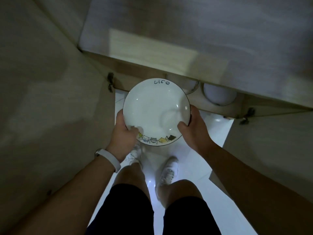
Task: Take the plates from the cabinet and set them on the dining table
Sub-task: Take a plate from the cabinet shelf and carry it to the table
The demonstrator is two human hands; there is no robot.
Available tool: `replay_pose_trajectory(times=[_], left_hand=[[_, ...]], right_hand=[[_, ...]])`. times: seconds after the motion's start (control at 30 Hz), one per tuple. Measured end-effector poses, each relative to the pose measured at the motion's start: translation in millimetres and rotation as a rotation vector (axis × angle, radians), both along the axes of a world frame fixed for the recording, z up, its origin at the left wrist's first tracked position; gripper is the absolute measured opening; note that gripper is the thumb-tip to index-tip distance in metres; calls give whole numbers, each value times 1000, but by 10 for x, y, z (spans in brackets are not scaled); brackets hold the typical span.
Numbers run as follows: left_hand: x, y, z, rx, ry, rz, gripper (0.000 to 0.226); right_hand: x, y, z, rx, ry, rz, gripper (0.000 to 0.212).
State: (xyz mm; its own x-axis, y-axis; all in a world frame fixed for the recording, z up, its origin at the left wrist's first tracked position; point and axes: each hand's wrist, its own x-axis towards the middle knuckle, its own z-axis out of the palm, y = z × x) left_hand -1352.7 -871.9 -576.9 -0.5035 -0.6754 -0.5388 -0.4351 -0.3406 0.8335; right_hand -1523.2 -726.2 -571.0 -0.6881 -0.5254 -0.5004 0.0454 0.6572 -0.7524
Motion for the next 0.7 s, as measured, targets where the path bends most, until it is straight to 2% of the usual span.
replay_pose_trajectory(times=[0.27,0.5,0.7], left_hand=[[64,445,1460,-13,-60,62,61],[170,803,2515,69,19,52,63],[64,977,3283,-18,125,-27,61]], right_hand=[[246,487,1374,-46,-21,-43,52],[304,902,2486,-80,-57,-38,51],[298,1163,3175,-165,-6,-112,54]])
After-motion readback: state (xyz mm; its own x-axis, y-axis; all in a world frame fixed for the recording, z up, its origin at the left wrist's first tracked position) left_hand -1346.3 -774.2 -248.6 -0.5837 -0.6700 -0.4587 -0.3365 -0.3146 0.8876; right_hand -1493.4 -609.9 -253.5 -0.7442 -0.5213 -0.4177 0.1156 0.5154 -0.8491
